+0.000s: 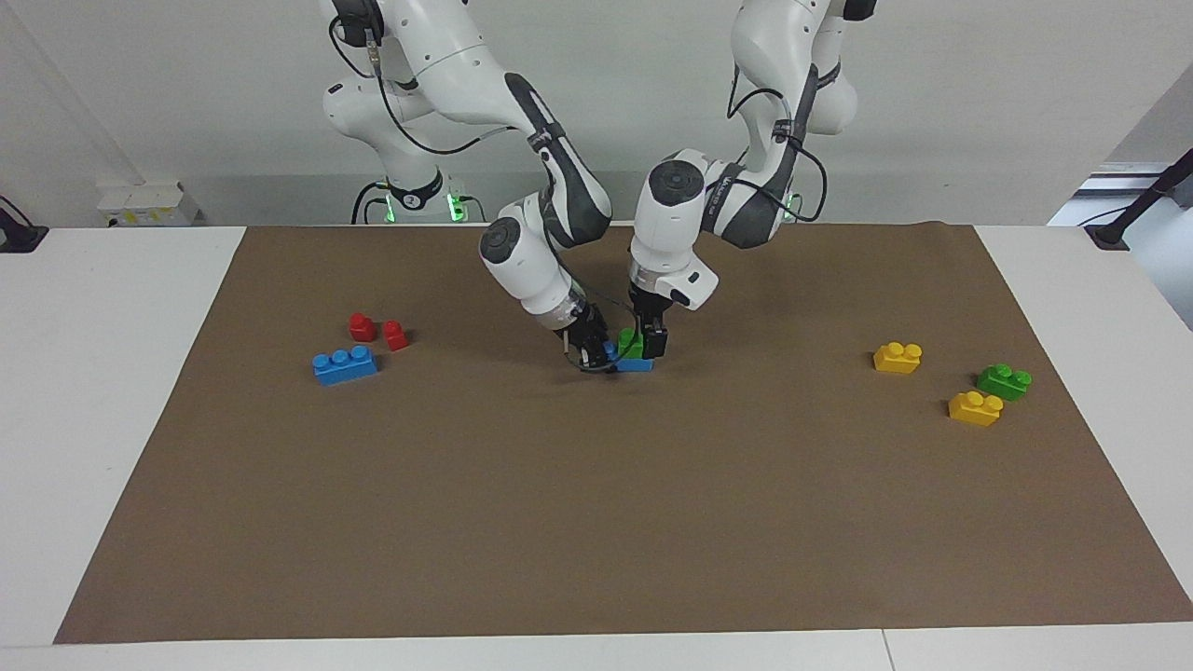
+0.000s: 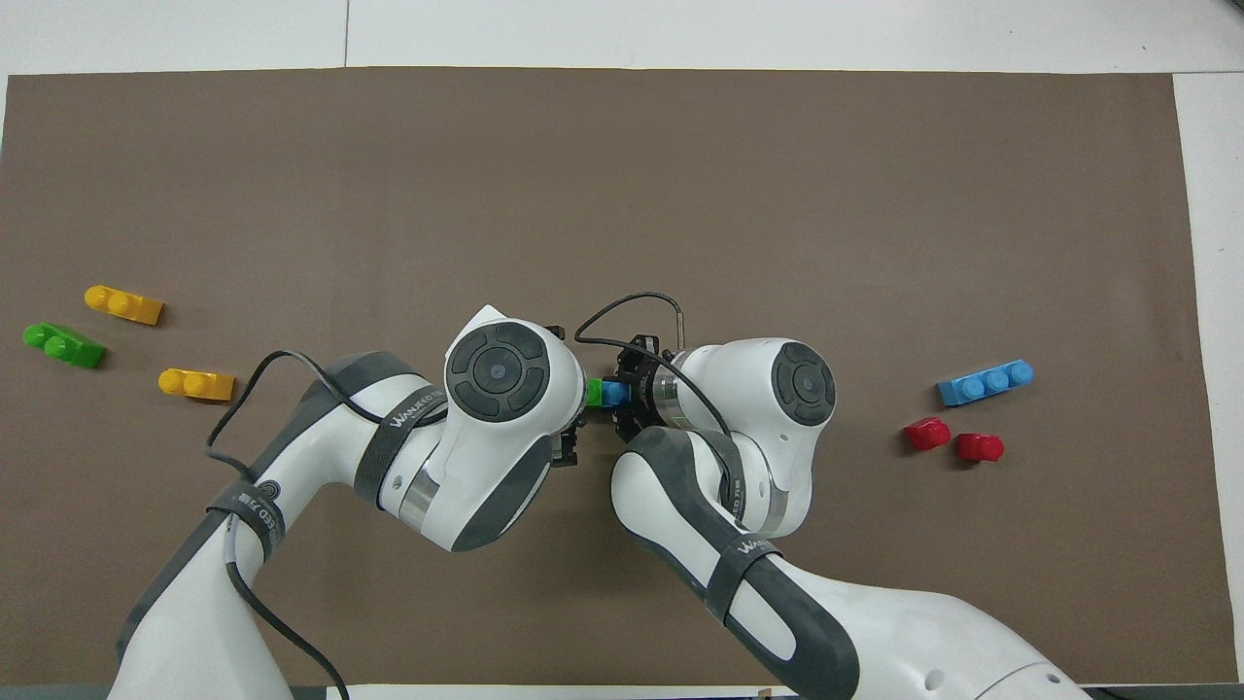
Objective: Remove green block with left arm and hold with right
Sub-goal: 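Pull green away with the left gripper while the right gripper pulls the blue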
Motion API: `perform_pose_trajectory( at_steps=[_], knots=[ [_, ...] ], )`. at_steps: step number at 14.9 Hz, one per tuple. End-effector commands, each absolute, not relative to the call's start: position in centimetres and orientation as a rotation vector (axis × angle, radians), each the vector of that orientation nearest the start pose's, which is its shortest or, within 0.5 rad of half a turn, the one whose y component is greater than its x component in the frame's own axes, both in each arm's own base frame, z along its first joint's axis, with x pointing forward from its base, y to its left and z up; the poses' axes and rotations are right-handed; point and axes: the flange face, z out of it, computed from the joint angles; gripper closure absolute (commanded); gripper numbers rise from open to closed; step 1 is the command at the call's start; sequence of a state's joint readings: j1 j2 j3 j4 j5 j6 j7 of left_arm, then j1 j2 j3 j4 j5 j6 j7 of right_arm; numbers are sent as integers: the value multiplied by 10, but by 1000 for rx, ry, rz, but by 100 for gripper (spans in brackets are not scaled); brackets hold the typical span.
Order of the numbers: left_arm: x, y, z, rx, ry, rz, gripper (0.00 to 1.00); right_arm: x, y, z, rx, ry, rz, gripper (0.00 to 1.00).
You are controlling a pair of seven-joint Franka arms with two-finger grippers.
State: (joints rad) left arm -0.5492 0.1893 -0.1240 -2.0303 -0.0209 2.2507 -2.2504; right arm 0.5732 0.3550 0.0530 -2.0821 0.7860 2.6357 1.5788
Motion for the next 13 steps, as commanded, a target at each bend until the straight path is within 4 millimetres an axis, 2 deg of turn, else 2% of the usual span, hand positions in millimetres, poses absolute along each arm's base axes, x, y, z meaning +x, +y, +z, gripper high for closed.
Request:
perform_pose_trajectory(
  at_steps=[1, 6, 7, 9, 10, 11, 13],
  knots=[
    [458, -366, 356, 2147, 2229, -59, 0, 498, 330, 264, -1854, 2011, 465, 100],
    [455, -364, 346, 2148, 2225, -58, 0, 499, 329, 264, -1853, 2011, 468, 100],
    [454, -364, 346, 2149, 2219, -53, 8, 499, 329, 264, -1852, 2012, 466, 100],
    [450, -369, 347, 2164, 2201, -46, 37, 499, 329, 264, -1852, 2010, 466, 100],
    [450, -369, 347, 2167, 2198, -46, 76, 499, 329, 264, -1852, 2010, 466, 100],
    [451, -370, 347, 2173, 2188, -43, 100, 499, 329, 264, -1852, 2012, 466, 100],
    [453, -370, 350, 2179, 2171, -42, 100, 498, 330, 264, -1854, 2009, 465, 100]
  ],
)
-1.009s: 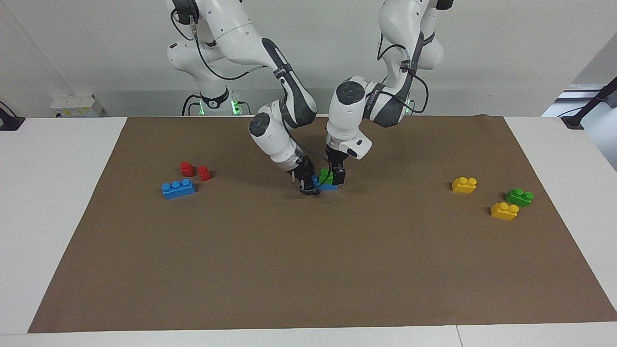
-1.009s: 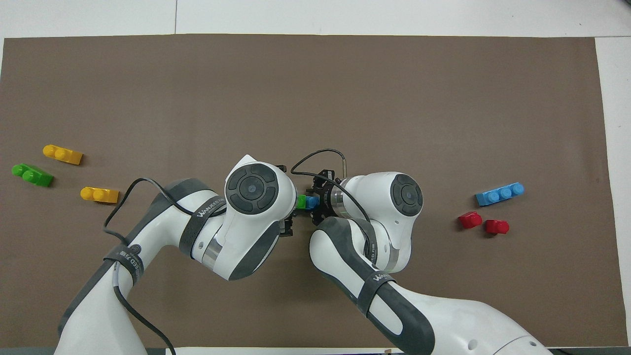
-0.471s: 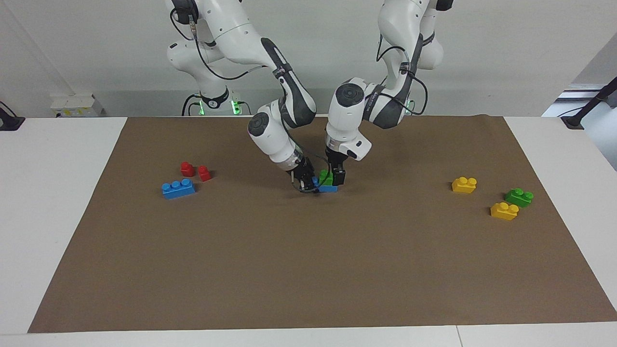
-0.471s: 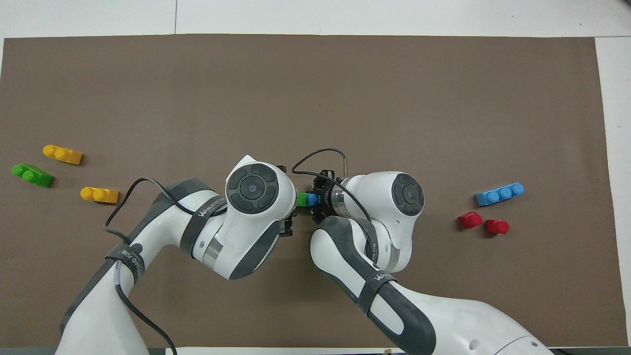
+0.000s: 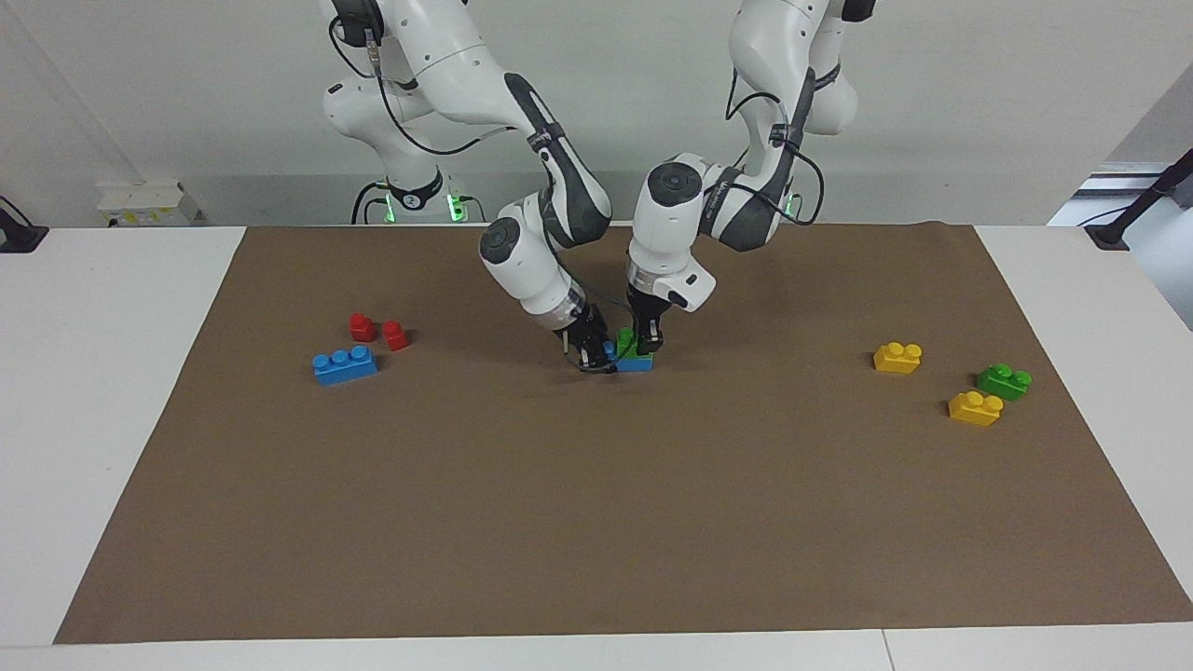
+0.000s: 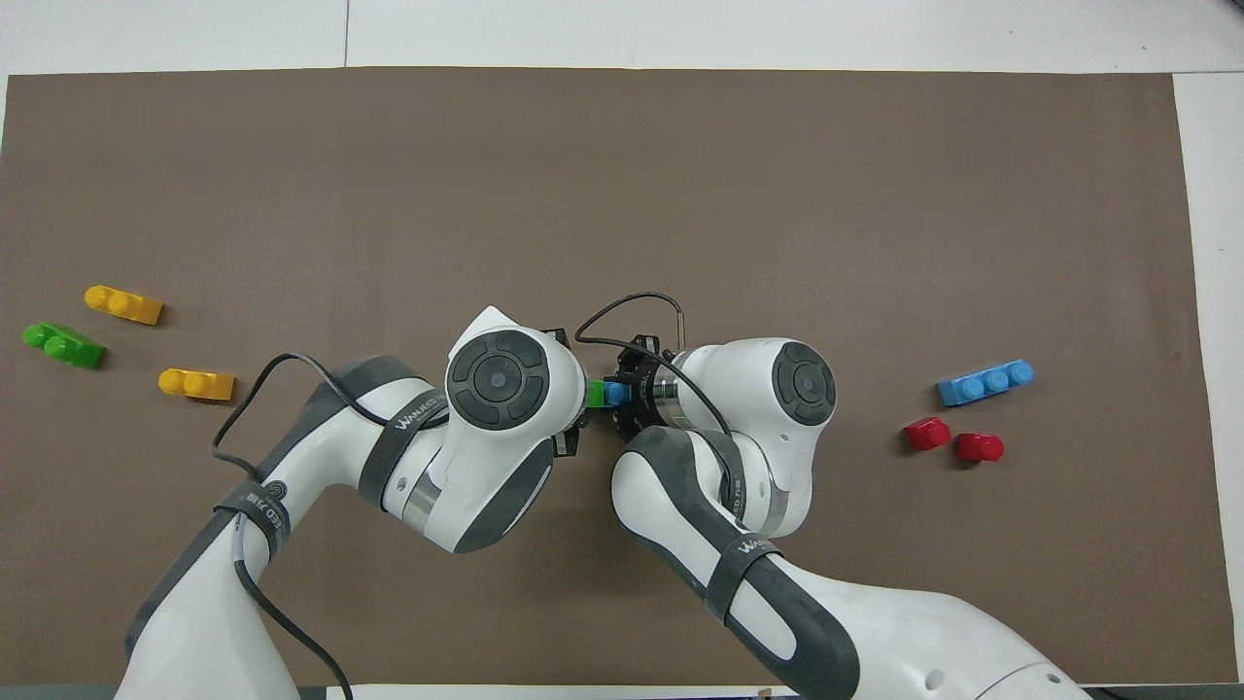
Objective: Remove green block with left arm and hold with right
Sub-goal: 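Pull green away with the left gripper while the right gripper pulls the blue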
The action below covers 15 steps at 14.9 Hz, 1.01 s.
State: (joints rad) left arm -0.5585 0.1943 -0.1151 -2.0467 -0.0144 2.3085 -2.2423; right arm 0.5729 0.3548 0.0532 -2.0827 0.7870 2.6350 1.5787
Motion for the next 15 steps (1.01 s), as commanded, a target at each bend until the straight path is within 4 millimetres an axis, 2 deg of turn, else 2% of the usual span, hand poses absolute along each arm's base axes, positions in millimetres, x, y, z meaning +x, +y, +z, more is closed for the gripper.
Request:
perform_pose_trajectory(
  at_steps=[1, 4, 8, 12, 15],
  knots=[
    [453, -370, 350, 2179, 2171, -41, 100, 498, 330, 264, -1857, 2007, 466, 100],
    [455, -366, 360, 2163, 2180, -38, 100, 498, 330, 264, -1856, 2007, 464, 100],
    [461, -347, 390, 2142, 2198, -26, 100, 498, 330, 264, -1863, 1999, 462, 100],
    [473, -307, 429, 2138, 2193, -5, 100, 498, 330, 265, -1869, 1992, 461, 100],
    [488, -273, 441, 2191, 2145, 8, 100, 500, 328, 265, -1867, 1993, 462, 100]
  ],
)
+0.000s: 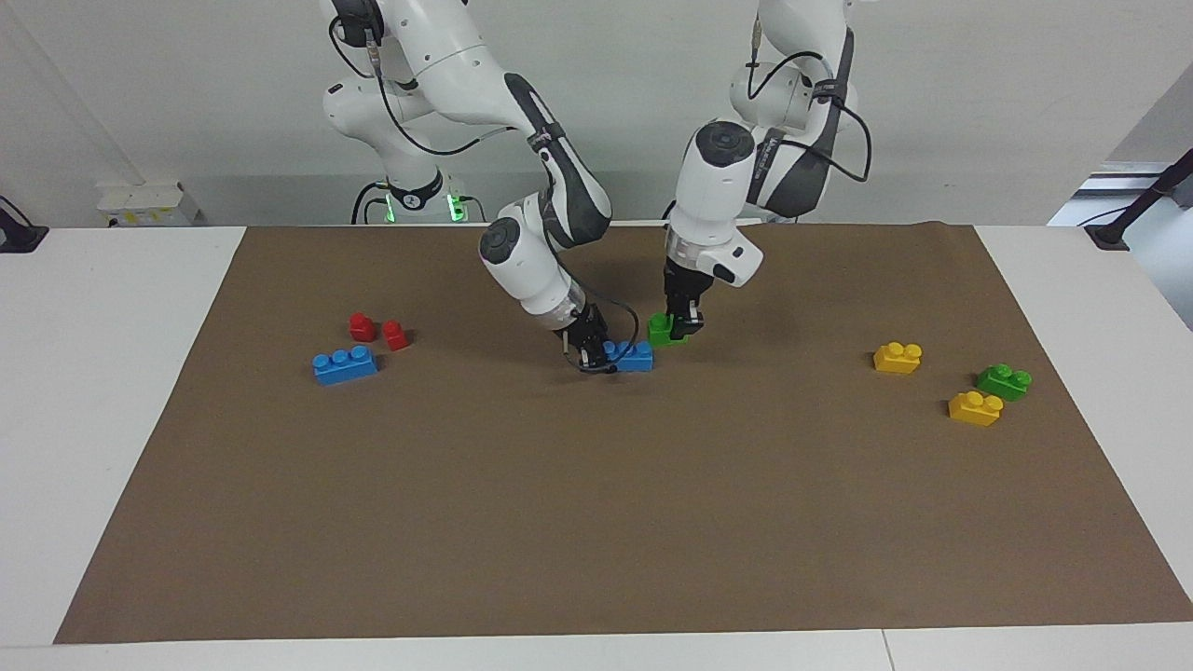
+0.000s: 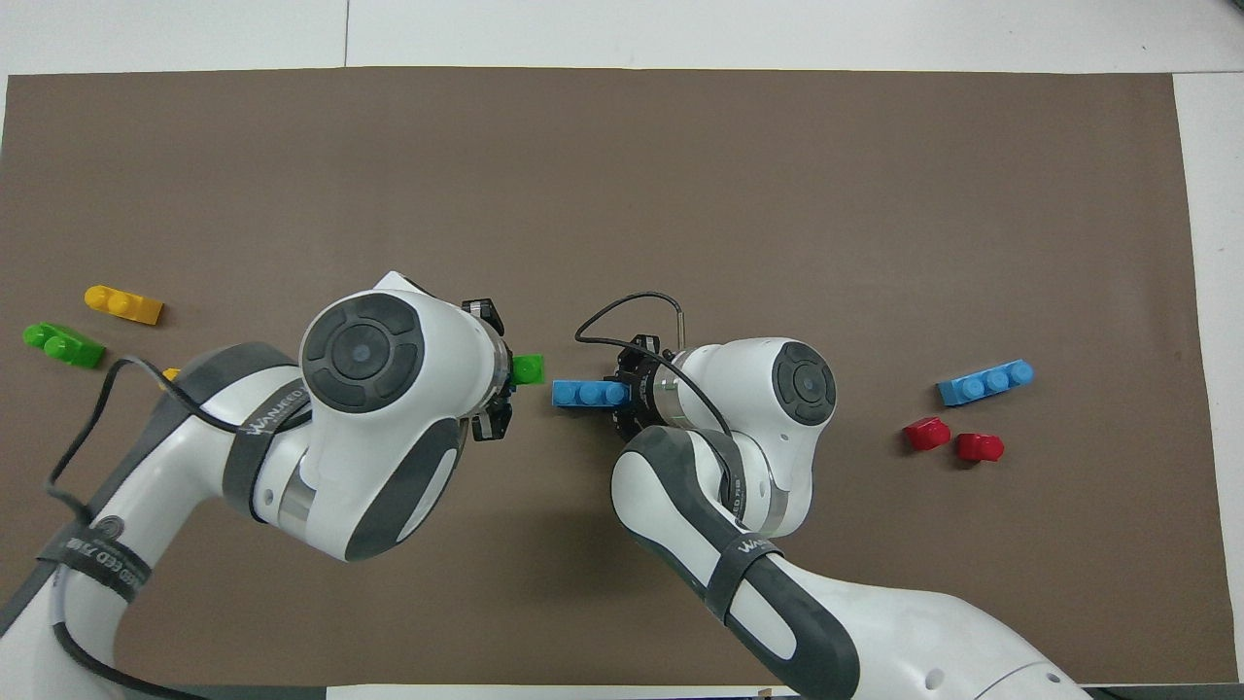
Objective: Remove green block with left arm and hold with right
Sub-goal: 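Pull green away with the left gripper while the right gripper pulls the blue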
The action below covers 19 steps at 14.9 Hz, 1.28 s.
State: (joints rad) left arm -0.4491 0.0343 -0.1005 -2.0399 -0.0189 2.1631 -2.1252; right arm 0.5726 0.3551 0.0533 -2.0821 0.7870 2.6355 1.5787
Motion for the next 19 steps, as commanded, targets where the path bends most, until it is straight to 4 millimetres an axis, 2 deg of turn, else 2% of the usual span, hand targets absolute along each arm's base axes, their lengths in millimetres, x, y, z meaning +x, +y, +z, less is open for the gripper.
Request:
perform_pose_trajectory(
  at_steps=[1, 2, 5, 6, 10, 13, 19],
  knots=[
    [495, -259, 443, 2220, 2120, 11, 100, 501, 326, 267, -1871, 1988, 460, 100],
    [503, -243, 443, 2249, 2088, 15, 100, 504, 321, 270, -1886, 1972, 471, 100],
    [524, -191, 440, 2314, 2020, 15, 100, 525, 278, 292, -1931, 1910, 485, 100],
    [528, -180, 440, 2335, 1994, 19, 100, 536, 254, 298, -1963, 1885, 488, 100],
    [545, -107, 435, 2448, 1879, 22, 100, 580, 163, 334, -2083, 1823, 485, 100],
    [553, -58, 432, 2525, 1783, 27, 100, 592, 108, 336, -2065, 1822, 477, 100],
    [568, -3, 406, 2652, 1592, 28, 100, 597, 20, 327, -2061, 1812, 453, 100]
  ],
)
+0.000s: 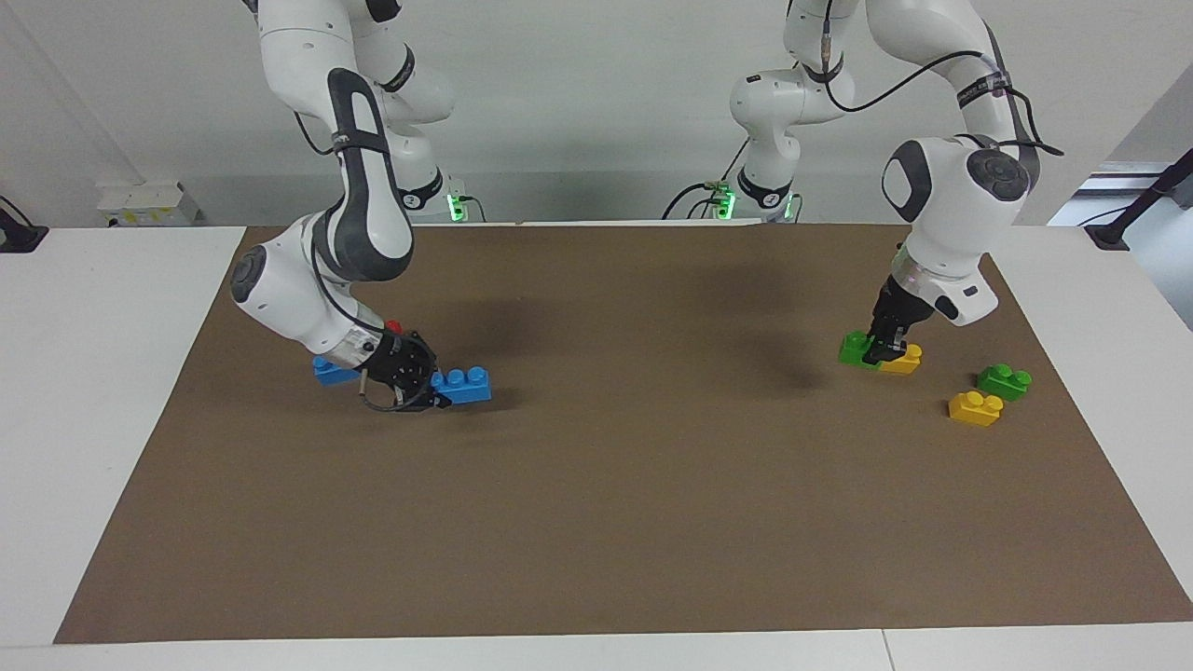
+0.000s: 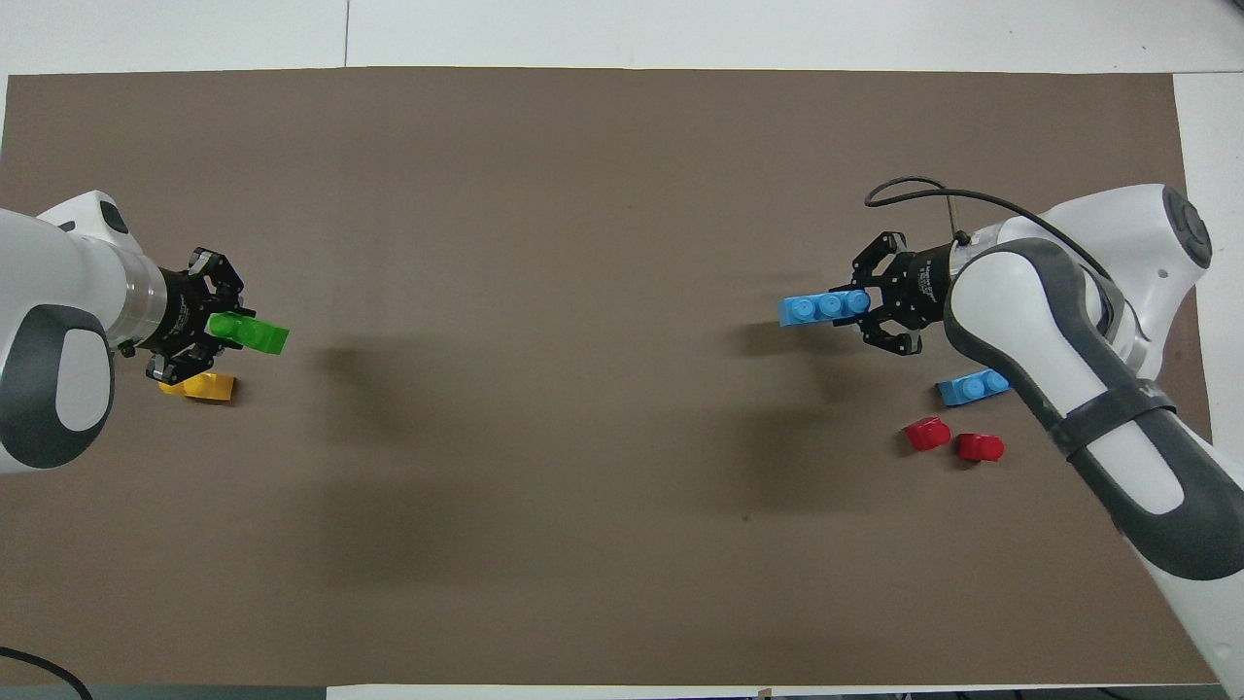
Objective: Remove green block with left arm and hold with right
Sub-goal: 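Lower green with the left gripper while the right gripper lowers the blue brick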
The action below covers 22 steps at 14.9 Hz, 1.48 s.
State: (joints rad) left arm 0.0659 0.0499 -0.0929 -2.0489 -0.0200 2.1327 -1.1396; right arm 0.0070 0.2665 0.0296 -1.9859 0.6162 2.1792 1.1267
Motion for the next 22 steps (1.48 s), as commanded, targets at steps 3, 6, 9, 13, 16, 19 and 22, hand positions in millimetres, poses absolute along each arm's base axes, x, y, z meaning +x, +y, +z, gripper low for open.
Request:
perform_pose_trajectory(
  at_steps=[3, 6, 9, 13, 16, 19, 22],
  knots=[
    [579, 16, 389, -2756, -1634, -66, 100, 596, -20, 316, -2088, 1801, 423, 100],
    [593, 31, 377, -2775, -1614, -75, 100, 589, -59, 306, -2106, 1783, 406, 100],
    [618, 34, 361, -2775, -1624, -61, 100, 583, -70, 299, -2092, 1803, 418, 100],
    [639, 47, 336, -2769, -1647, -60, 100, 578, -69, 288, -2093, 1808, 431, 100],
    [641, 52, 320, -2764, -1643, -45, 100, 580, -65, 278, -2092, 1811, 429, 100],
    [647, 55, 315, -2766, -1659, -58, 100, 581, -66, 275, -2086, 1818, 417, 100],
    [646, 58, 313, -2781, -1634, -65, 100, 577, -70, 270, -2076, 1836, 404, 100]
  ],
)
